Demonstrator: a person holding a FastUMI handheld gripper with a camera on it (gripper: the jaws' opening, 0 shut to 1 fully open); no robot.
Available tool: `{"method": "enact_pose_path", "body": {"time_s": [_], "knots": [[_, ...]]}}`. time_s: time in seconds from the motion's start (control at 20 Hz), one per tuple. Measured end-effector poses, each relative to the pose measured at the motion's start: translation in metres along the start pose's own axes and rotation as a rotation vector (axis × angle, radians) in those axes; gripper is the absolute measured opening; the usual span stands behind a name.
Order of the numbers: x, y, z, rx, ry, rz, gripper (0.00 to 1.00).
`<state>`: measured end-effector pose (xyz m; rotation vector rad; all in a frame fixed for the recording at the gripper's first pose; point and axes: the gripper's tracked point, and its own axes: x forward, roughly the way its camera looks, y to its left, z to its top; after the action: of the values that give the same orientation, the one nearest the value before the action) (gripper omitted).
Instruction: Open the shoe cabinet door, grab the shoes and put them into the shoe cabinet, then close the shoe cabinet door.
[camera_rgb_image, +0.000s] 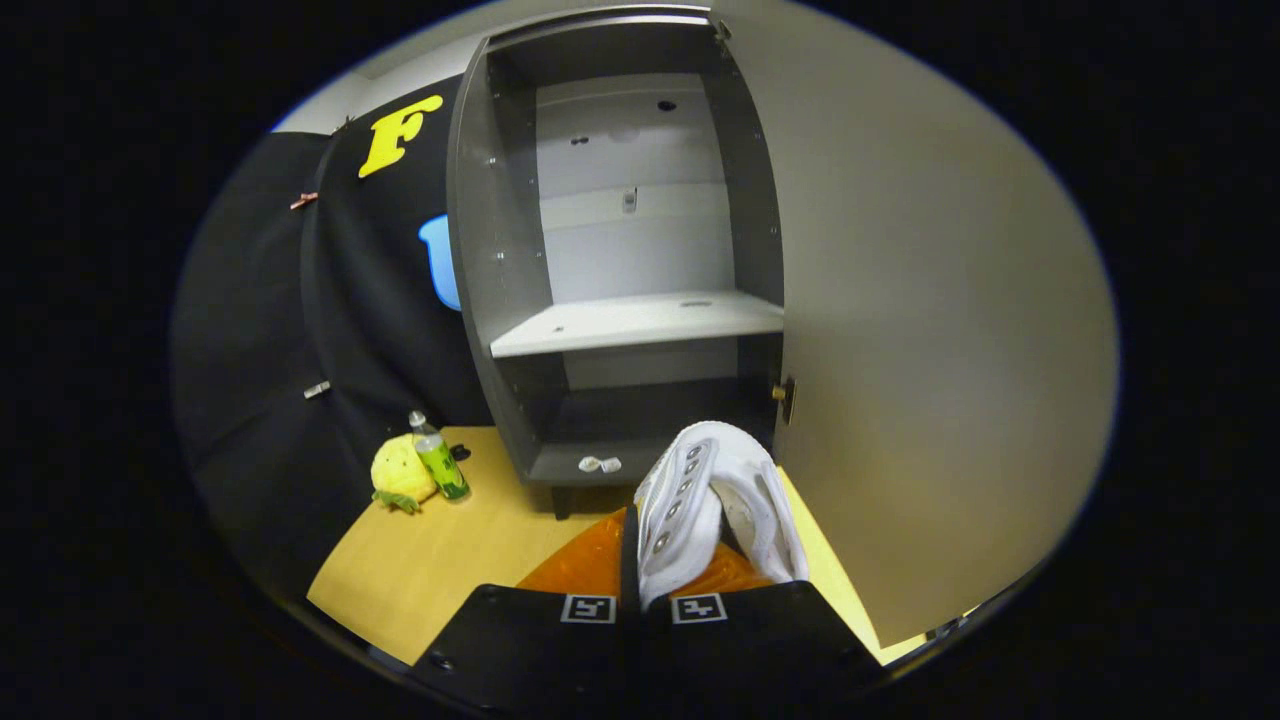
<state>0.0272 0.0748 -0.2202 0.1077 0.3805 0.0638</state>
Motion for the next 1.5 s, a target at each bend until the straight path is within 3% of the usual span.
{"method": "enact_pose_path", "body": {"time_s": [0.35,0.75,1.1,1.5], "knots": [[0.006,0.018,0.108,-0.004,-0.069,0.024,0.05],[0.080,0.042,0.180,-0.021,-0.073,0.048,0.05],[0.199,0.040,0.191,-0.129,-0.023,-0.002,0.05],[0.308,0.023,0.164,-0.276,0.070,-0.076,0.05]]}}
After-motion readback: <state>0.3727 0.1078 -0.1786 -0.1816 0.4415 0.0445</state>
